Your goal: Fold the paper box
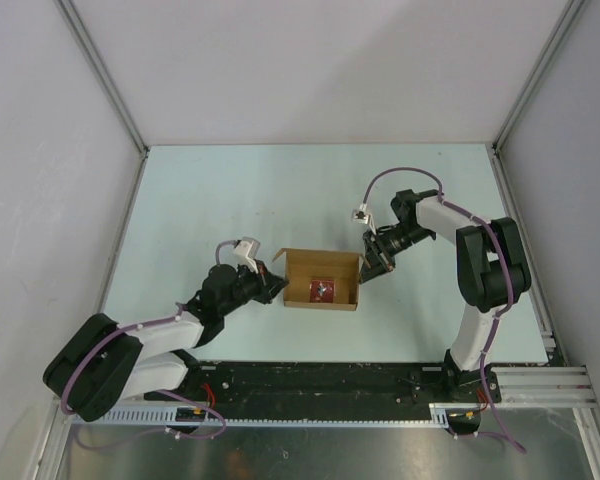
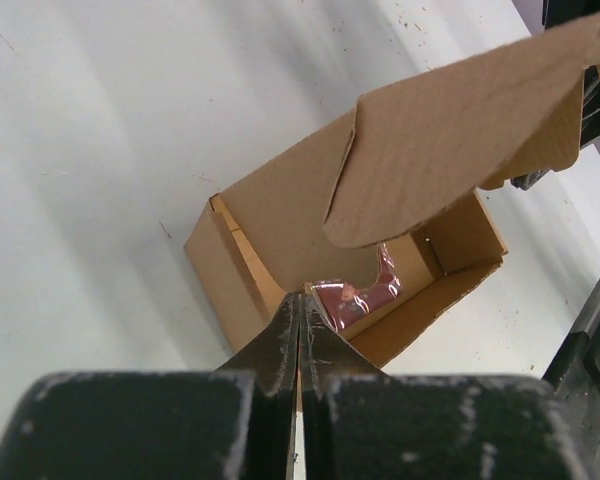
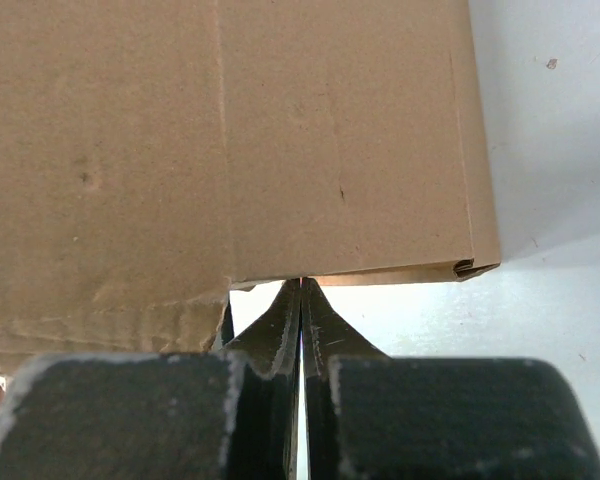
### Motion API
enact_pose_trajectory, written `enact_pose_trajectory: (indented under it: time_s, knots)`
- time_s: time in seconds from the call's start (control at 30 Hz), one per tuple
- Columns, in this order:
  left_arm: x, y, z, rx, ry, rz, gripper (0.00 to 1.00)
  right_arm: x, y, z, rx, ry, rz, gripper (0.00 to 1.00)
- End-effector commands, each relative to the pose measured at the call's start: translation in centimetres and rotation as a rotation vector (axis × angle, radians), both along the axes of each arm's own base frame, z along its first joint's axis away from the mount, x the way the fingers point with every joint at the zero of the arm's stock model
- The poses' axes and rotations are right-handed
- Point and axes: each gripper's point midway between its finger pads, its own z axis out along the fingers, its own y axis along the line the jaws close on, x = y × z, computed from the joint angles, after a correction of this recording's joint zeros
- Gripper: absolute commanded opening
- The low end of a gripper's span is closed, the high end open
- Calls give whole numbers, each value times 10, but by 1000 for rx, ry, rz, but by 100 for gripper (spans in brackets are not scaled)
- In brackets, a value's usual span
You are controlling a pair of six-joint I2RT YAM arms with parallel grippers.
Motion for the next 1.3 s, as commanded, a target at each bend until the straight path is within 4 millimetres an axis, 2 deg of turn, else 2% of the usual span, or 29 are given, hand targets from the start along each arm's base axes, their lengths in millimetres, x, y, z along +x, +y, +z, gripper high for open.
enact_pose_trajectory:
  time_s: [0.0, 0.5, 0.93, 1.13, 1.27]
  knots:
    - [4, -3, 10, -27, -28, 9, 0, -1, 6, 2, 23, 7, 2, 0]
    - [-1, -1, 1, -22, -11, 11, 0, -4, 1, -16, -59, -17, 6, 0]
    - [-7, 0, 15, -61, -48, -6, 0, -4, -6, -21, -141, -76, 23, 0]
    - [-17, -3, 11, -70, -28, -50, 0, -3, -7, -17, -140, -89, 19, 0]
    - [-34, -11, 13, -79, -40, -133, 0, 0, -8, -14, -138, -105, 9, 0]
